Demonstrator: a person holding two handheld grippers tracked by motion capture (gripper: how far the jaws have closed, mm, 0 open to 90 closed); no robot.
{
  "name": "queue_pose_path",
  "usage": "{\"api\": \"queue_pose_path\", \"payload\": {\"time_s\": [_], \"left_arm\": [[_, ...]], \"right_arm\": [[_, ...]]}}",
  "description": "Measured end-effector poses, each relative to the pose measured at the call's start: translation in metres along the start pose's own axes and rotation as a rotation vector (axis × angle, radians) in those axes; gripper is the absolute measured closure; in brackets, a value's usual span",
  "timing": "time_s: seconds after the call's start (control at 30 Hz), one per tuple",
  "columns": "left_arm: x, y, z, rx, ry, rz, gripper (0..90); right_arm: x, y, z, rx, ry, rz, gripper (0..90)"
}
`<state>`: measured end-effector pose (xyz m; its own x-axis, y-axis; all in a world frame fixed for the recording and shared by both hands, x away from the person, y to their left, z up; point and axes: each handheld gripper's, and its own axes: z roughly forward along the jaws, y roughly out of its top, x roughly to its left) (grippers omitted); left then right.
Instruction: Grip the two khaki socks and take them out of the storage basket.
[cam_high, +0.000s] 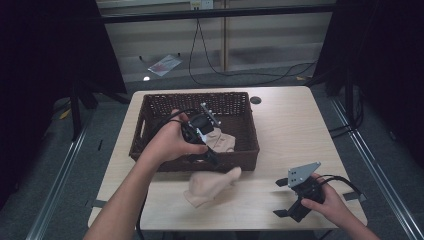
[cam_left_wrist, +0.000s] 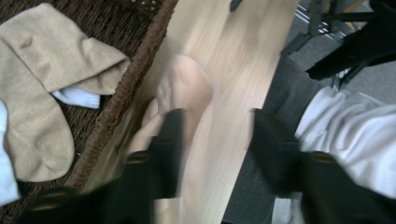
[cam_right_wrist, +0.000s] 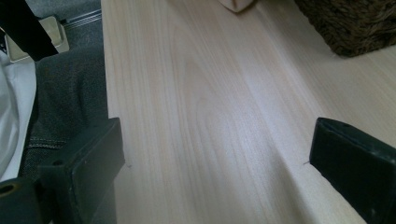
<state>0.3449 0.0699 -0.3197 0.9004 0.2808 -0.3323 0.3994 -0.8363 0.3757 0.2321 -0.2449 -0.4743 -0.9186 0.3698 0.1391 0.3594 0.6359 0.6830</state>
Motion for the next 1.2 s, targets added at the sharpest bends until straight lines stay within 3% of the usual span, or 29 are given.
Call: {"api": "queue_pose_path", "payload": {"time_s": [0.07,0.13,0.23,0.73,1.03,1.2], "left_arm": [[0.0,-0.003,0.004,0.012,0.029,0.006,37.3],[0.0,-0.006,0.008,0.025,0.067,0.004,31.9],[0.0,-0.012,0.013,0.012,0.073,-0.006,22.3],[0.006,-0.046,0.039,-0.03,0.136,-0.005,13.7],[0.009,-0.059,0.053,-0.061,0.133,0.011,11.3],[0.012,-0.068,0.064,-0.082,0.118,-0.004,11.1]], "right_arm": [[0.0,0.0,0.0,-0.001,0.0,0.0,2.8],[0.0,0.0,0.0,-0.001,0.0,0.001,2.9],[0.0,0.0,0.0,0.0,0.0,-0.002,2.8],[0.0,0.0,0.001,0.002,0.001,-0.001,2.8],[0.0,0.0,0.001,0.001,0.001,0.0,2.9],[0.001,0.0,0.001,0.001,0.003,0.002,2.8]]}}
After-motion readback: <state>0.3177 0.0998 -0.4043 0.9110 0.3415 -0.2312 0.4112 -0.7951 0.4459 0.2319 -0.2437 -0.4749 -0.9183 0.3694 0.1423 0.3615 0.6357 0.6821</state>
